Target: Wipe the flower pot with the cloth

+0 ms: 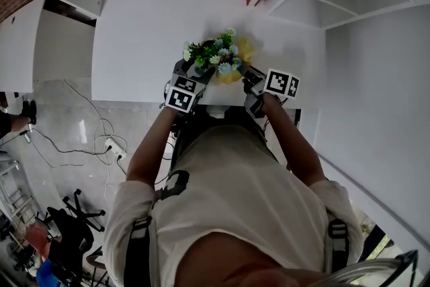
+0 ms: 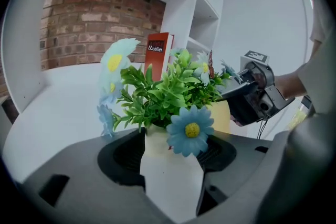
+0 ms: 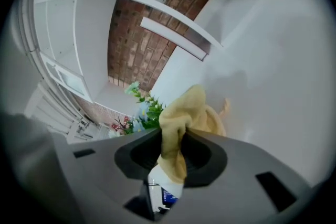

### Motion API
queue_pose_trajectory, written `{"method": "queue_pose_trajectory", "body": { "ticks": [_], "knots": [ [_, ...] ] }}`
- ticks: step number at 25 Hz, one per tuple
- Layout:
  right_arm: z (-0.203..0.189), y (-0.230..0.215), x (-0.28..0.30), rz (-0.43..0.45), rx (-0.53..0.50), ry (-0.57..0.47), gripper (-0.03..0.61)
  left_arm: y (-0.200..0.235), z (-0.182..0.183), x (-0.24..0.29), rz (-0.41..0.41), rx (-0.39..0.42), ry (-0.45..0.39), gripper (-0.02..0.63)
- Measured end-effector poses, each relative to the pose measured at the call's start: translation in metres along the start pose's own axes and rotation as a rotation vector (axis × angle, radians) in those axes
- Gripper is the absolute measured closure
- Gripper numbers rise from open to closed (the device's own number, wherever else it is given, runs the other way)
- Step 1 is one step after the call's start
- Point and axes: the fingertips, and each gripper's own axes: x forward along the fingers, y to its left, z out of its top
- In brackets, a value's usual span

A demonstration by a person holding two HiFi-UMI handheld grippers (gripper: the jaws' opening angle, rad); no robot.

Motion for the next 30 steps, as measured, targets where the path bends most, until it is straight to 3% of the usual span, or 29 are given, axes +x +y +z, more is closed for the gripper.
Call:
{"method": "queue_pose_trajectory", "body": {
  "ticks": [3, 7, 12, 19, 23, 27, 30],
  "knots": [
    [-0.003, -0.005, 0.011, -0.018, 0.002, 0.0, 0.468, -0.001, 0.0, 0.001, 0.006, -0.013, -0.006, 0.333],
    [-0.015, -0.014, 0.018, -0.004, 0.104, -0.043, 0.477, 0.001, 0.0, -0.003, 0.017, -0.033, -0.008, 0.333],
    [-0.052, -0.046, 0.027, -0.162, -0.032, 0.093, 0.468, 0.001, -0.002, -0.001, 0.024, -0.02, -0.004, 0.345],
    [-0.047, -0.052, 0.022, -0.157, -0.044, 0.152, 0.459, 0.011, -0.003, -0.005, 0.024, -0.057, 0.0, 0.35],
    [-0.032, -0.061, 0.008, -0.175, -0.006, 0.109, 0.457, 0.025, -0.005, -0.015, 0.052, -0.077, -0.014, 0.35],
    [0.005, -0.067, -0.014, -0.189, 0.081, -0.021, 0.463, 0.028, -0.012, -0.023, 0.059, -0.086, -0.017, 0.35],
    [0.036, -0.054, -0.029, -0.202, 0.022, -0.082, 0.463, 0.026, -0.018, -0.032, 0.054, -0.103, -0.006, 0.356]
  ]
}}
